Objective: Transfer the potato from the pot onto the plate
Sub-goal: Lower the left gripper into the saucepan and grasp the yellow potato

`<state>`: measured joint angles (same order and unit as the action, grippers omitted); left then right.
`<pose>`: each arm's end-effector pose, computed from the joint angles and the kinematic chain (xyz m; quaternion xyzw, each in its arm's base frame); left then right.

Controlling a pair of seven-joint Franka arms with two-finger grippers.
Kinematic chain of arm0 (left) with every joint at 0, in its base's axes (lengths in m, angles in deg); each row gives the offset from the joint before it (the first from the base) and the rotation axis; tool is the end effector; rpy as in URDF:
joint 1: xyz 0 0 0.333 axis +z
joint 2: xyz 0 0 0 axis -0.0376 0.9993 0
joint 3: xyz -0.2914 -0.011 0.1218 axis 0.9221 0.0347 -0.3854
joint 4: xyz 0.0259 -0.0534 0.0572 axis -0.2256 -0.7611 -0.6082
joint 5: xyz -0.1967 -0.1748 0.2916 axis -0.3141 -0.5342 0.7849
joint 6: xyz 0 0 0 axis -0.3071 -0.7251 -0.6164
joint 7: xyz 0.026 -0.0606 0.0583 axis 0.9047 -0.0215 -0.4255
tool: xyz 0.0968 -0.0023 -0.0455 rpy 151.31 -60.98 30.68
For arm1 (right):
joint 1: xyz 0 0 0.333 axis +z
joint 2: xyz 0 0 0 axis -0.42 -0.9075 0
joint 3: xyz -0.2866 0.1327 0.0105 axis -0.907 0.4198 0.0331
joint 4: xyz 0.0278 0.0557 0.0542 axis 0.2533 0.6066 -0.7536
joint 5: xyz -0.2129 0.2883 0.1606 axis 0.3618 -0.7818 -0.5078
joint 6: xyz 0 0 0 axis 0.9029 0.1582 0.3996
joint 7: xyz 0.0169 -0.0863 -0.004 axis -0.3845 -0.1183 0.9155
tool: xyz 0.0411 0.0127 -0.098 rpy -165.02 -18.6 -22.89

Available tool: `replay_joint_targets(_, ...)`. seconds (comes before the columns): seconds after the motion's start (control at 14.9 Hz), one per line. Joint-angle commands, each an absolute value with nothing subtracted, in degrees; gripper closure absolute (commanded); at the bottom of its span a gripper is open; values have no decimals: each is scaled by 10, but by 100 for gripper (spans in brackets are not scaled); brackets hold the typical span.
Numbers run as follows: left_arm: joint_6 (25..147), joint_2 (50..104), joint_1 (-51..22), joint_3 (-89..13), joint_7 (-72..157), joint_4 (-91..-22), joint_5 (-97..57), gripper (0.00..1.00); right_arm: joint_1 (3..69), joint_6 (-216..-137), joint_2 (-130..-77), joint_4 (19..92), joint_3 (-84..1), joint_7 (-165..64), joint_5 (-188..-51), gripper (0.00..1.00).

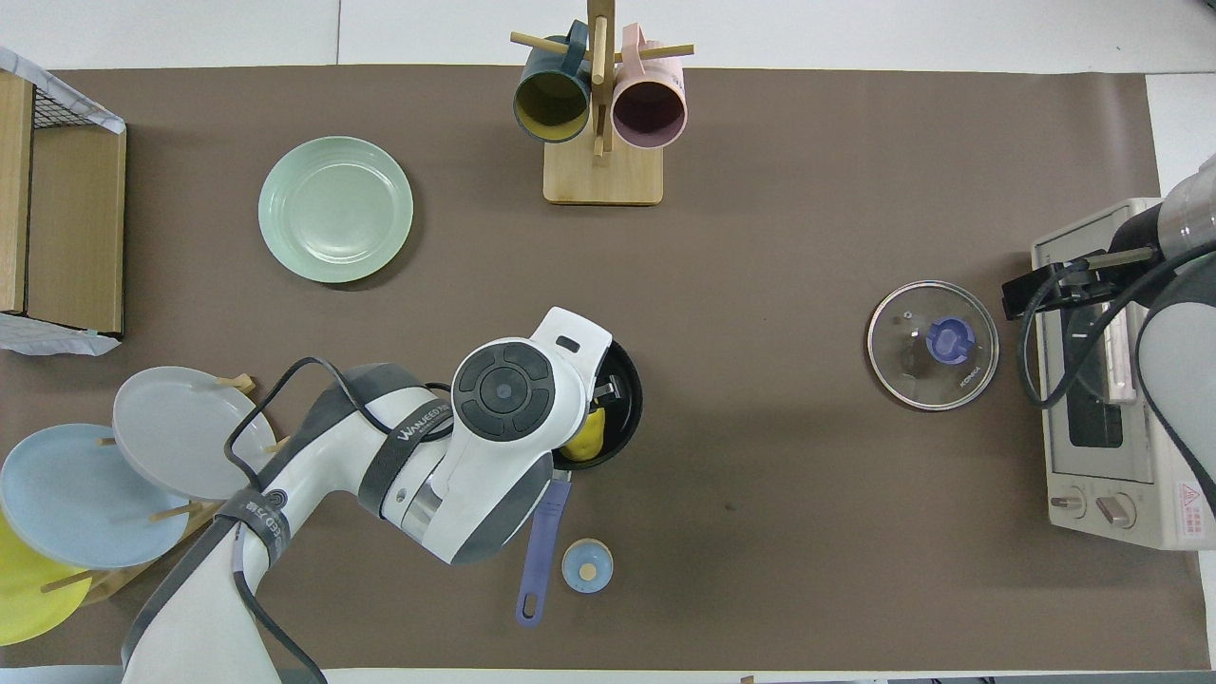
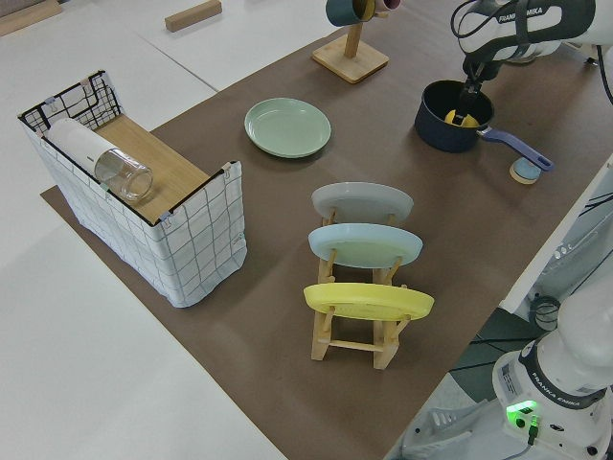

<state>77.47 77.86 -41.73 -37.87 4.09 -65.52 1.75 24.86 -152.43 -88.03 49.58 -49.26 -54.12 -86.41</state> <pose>0.4256 -0.3972 0.3506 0.9930 0.1133 -0.0112 0.0299 0.5537 -0.0069 0.5700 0.9983 0.0421 -0.0358 0.0179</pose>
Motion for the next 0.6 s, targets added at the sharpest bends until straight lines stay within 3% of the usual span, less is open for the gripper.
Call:
replay_joint_targets(0.0,800,791,-436,-389,30,-664,8,0,255,-1521,-892,489,-504,-557,-845,0)
replay_joint_targets(0.54,809,798,-451,-389,25,-675,8,0,247,-1519,-860,528,-507,-556,-855,0)
